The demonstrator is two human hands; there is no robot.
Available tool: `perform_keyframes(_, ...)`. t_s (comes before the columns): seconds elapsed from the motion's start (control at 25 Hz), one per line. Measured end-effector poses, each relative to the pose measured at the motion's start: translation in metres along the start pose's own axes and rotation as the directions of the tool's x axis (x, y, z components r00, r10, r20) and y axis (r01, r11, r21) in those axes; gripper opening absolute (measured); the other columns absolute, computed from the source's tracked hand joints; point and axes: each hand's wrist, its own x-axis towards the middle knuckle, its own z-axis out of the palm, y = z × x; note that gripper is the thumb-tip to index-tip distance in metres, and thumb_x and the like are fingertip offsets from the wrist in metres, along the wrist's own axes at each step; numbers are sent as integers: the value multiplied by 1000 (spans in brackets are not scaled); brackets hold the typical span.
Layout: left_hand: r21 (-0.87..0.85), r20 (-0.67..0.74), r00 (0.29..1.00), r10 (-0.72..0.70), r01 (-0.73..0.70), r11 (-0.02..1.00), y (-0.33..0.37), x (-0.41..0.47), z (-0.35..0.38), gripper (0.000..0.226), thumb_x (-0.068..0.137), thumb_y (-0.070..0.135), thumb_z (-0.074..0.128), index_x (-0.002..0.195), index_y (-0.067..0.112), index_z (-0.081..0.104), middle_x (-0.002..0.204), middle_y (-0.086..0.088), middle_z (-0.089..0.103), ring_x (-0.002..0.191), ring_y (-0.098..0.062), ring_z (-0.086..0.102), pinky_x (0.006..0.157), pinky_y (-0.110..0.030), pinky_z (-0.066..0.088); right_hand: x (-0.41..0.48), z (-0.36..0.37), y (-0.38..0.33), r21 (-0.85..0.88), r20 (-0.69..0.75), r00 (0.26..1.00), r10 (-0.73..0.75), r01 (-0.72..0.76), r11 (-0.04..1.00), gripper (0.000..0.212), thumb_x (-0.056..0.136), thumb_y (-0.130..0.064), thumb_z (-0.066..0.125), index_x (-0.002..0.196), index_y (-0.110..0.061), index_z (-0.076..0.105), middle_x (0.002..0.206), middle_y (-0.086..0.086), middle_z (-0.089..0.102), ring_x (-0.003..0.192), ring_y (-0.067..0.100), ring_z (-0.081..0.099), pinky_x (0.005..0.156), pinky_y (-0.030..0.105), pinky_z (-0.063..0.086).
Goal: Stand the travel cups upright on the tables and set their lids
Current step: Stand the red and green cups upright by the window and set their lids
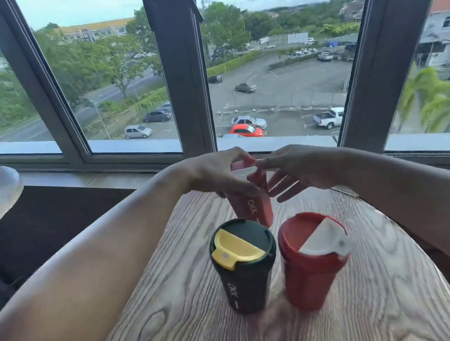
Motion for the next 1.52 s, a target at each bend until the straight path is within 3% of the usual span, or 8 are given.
perform_keyframes(0.32, -159, 43, 999, -6, 13, 987, 0, -1, 17, 74, 79, 33, 82, 142, 25, 44, 129, 0, 56, 112, -14, 62, 95, -37, 57, -12, 1, 25, 84, -37, 999, 34, -31, 996, 25, 97, -39, 55, 100, -15, 62, 104, 19, 63, 90, 29, 65, 89, 45, 56)
perform_keyframes(0.52, -358, -55, 998, 15, -34, 933, -21, -15, 12, 61, 84, 12, 78, 137, 16, 49, 123, -3, 56, 113, -16, 60, 90, -24, 55, -20, 3, 32, 106, -60, 998, 11, -4, 994, 35, 95, -39, 59, 113, -10, 65, 111, 11, 64, 100, 25, 63, 93, 43, 55)
perform_keyframes(0.72, -613, -63, 997, -47, -1, 790, -37, -27, 11, 41, 90, 14, 70, 129, 13, 56, 122, -12, 62, 115, -26, 64, 104, -42, 51, -19, 9, 25, 87, -157, 987, -43, 57, 995, 33, 96, -32, 60, 115, -6, 54, 107, 16, 66, 93, 27, 66, 89, 44, 56)
perform_keyframes(0.84, -549, -123, 984, -131, 42, 835, -30, -26, 27, 44, 90, 38, 69, 124, 12, 58, 112, -9, 71, 102, -25, 69, 96, -41, 56, -14, 15, 22, 38, -139, 984, -109, 115, 993, 46, 91, -25, 68, 130, -13, 48, 119, 10, 57, 109, 24, 58, 90, 40, 53)
perform_keyframes(0.92, -540, -172, 966, -193, 72, 839, -29, -24, 32, 42, 90, 39, 71, 118, 10, 60, 107, -11, 71, 93, -27, 71, 89, -42, 60, -10, 20, 21, 48, -88, 987, -135, 140, 989, 51, 92, -22, 67, 137, -14, 46, 121, 9, 58, 106, 22, 59, 87, 37, 52)
perform_keyframes(1.12, -641, -244, 955, -169, -28, 767, -28, -19, 33, 14, 95, 10, 62, 109, 10, 64, 95, -10, 66, 77, -18, 65, 70, -28, 59, -9, 21, 20, 12, -118, 982, -147, 150, 989, 43, 86, -34, 73, 117, -7, 60, 100, 12, 60, 77, 21, 59, 81, 41, 57)
perform_keyframes(1.32, -561, -117, 970, -215, 114, 820, -22, -30, 33, 22, 92, 29, 67, 111, 18, 64, 103, -5, 69, 75, -22, 70, 62, -27, 57, -17, 17, 21, 64, -92, 990, -105, 111, 992, 31, 88, -27, 72, 105, -6, 56, 97, 12, 65, 84, 22, 64, 84, 37, 58)
perform_keyframes(1.52, -582, -170, 965, -198, 64, 811, -20, -34, 36, 10, 93, 23, 66, 100, 16, 69, 96, -9, 69, 73, -27, 70, 67, -32, 60, -25, 10, 24, 136, -92, 987, -130, 142, 981, 25, 85, -11, 73, 107, -3, 64, 87, 15, 70, 66, 19, 70, 71, 29, 63)
